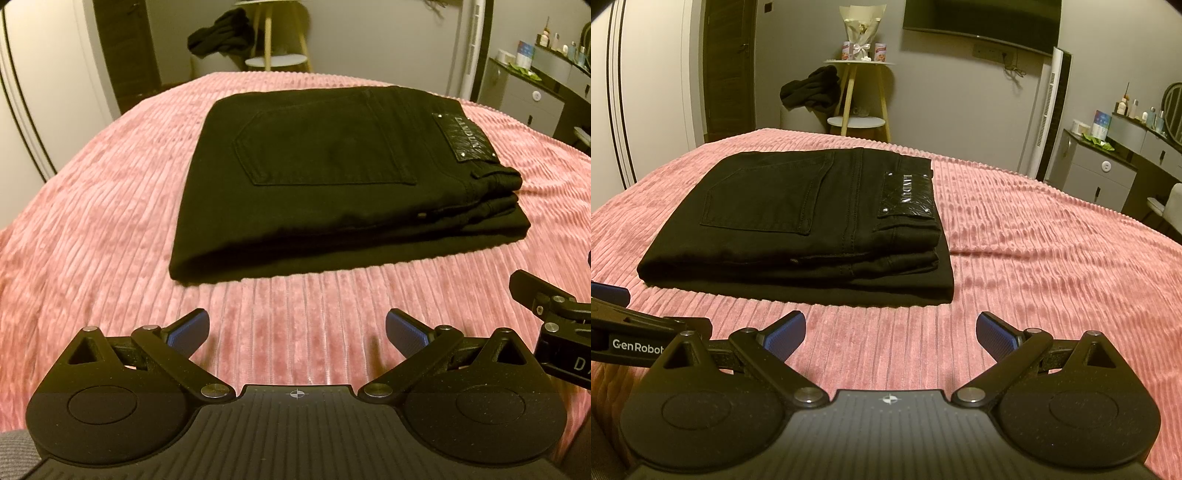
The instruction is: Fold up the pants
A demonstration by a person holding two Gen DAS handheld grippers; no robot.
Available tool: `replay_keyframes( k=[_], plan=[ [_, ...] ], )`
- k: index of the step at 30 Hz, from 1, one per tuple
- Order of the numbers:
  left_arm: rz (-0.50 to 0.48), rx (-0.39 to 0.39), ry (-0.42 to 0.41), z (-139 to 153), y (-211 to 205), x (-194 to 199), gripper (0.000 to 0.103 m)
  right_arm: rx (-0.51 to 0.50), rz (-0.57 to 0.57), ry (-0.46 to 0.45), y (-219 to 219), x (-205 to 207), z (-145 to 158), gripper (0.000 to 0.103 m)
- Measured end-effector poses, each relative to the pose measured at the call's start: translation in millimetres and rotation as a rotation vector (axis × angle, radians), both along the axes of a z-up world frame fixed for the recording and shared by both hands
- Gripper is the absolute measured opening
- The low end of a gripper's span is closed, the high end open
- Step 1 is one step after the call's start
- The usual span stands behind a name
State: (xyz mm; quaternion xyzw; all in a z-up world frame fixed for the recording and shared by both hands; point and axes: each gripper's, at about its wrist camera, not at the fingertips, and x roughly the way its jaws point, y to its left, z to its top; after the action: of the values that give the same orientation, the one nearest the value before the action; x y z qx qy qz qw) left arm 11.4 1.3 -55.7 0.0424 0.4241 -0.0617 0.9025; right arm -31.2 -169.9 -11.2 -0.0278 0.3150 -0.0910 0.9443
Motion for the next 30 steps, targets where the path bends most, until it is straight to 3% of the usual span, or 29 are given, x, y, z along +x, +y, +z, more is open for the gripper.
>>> replay_keyframes(
  k=[30],
  plan=[
    [-0.019, -0.011, -0.013, 1.4, 0.2, -1.4, 0.103, -0.001, -0.009, 0.004, -0.2, -0.7, -1.4, 0.099]
  ],
)
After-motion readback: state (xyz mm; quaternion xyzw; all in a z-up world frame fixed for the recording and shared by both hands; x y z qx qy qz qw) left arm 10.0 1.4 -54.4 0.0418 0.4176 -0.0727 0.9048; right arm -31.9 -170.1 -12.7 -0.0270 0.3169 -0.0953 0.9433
